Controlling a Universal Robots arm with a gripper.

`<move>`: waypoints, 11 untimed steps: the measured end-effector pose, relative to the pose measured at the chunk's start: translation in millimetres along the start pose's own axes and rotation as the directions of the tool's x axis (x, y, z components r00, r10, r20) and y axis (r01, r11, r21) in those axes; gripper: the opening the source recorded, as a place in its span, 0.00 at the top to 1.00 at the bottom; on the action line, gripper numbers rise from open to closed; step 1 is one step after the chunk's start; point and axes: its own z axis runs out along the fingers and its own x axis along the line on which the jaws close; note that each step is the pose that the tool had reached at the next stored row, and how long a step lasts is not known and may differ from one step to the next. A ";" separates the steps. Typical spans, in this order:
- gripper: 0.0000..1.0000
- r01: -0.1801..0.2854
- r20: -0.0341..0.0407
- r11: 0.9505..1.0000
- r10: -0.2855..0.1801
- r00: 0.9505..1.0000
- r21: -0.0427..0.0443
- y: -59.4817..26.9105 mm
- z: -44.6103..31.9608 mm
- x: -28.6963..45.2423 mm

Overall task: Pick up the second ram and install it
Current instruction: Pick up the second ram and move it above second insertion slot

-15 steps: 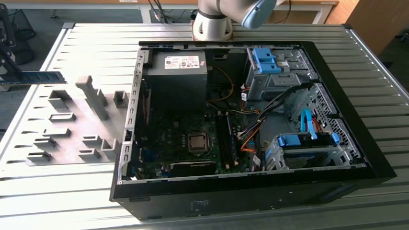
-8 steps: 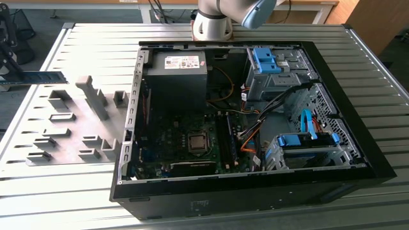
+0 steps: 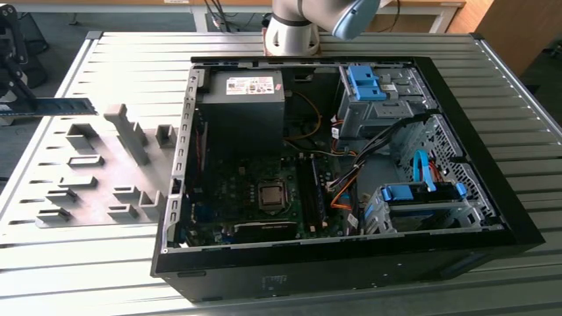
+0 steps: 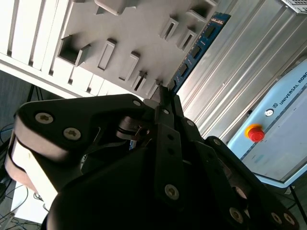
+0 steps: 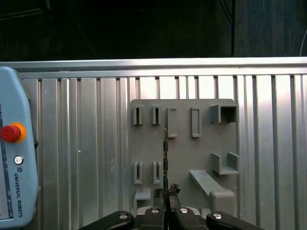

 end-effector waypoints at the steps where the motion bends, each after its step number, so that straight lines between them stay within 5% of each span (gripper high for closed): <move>1: 0.86 0.000 0.000 1.000 0.000 1.000 0.000 -0.7 0.0 0.0; 11: 0.86 0.000 0.000 1.000 0.000 1.000 0.000 -7.3 -0.1 -0.3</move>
